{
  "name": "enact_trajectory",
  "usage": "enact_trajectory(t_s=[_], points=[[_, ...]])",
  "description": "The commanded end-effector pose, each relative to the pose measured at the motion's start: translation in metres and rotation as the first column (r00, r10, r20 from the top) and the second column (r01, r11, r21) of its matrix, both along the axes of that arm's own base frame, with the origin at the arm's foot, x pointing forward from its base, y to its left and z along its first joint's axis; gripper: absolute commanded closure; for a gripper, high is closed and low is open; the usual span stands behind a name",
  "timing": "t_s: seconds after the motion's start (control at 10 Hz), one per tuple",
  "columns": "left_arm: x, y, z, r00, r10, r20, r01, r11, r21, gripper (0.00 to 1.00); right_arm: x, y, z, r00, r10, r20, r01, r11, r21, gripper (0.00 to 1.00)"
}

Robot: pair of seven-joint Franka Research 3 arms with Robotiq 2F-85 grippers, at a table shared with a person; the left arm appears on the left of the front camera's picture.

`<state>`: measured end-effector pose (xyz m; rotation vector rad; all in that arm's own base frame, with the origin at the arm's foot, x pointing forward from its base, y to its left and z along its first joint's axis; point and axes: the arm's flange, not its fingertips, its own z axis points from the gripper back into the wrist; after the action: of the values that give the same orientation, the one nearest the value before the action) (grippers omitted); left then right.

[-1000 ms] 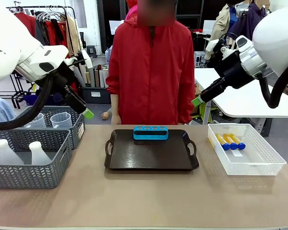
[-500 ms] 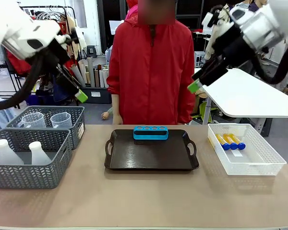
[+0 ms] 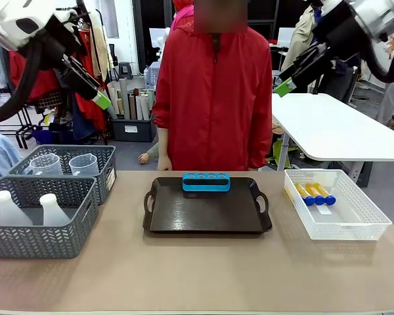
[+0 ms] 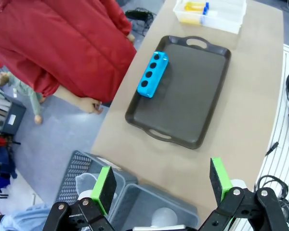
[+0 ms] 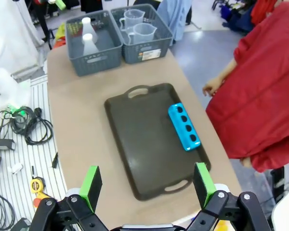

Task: Prepare the laboratory tools.
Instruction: Pick up one Small flask and place it on the Handle tray.

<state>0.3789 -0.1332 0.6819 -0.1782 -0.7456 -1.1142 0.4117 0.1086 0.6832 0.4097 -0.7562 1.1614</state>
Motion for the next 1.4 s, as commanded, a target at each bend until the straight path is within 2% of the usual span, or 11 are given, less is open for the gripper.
enact_trajectory(t_s=[0.0, 0.3, 0.7, 1.0, 1.1, 1.2, 1.3], points=[[0.004, 0.009, 0.000, 1.000, -0.022, 0.023, 0.022, 1.000, -0.013, 0.00, 0.013, -0.019, 0.002, 1.000, 0.023, 0.021, -0.024, 0.999, 0.048, 0.00], [0.011, 0.025, 0.000, 0.997, -0.068, 0.038, 0.072, 0.993, -0.092, 0.00, 0.029, -0.049, 0.001, 0.999, 0.030, 0.011, -0.031, 0.996, 0.081, 0.00], [0.025, 0.041, 0.000, 0.997, -0.052, 0.062, 0.059, 0.992, -0.112, 0.00, 0.034, -0.072, -0.008, 1.000, 0.007, 0.012, -0.008, 0.995, 0.101, 0.00], [0.032, 0.040, 0.000, 0.997, -0.065, 0.033, 0.069, 0.992, -0.110, 0.00, 0.038, -0.069, -0.007, 1.000, -0.008, 0.015, 0.006, 0.995, 0.103, 0.00], [0.032, 0.038, -0.002, 0.998, -0.060, 0.016, 0.061, 0.994, -0.091, 0.00, 0.038, -0.070, -0.009, 0.998, -0.014, 0.067, 0.007, 0.995, 0.100, 0.00], [0.027, 0.038, -0.002, 0.999, -0.030, 0.032, 0.033, 0.995, -0.092, 0.00, 0.032, -0.073, -0.010, 1.000, -0.025, -0.010, 0.026, 0.996, 0.081, 0.00], [0.027, 0.038, -0.002, 0.999, -0.030, 0.032, 0.033, 0.995, -0.092, 0.00, 0.032, -0.073, -0.010, 1.000, -0.025, -0.010, 0.026, 0.996, 0.081, 0.00]])
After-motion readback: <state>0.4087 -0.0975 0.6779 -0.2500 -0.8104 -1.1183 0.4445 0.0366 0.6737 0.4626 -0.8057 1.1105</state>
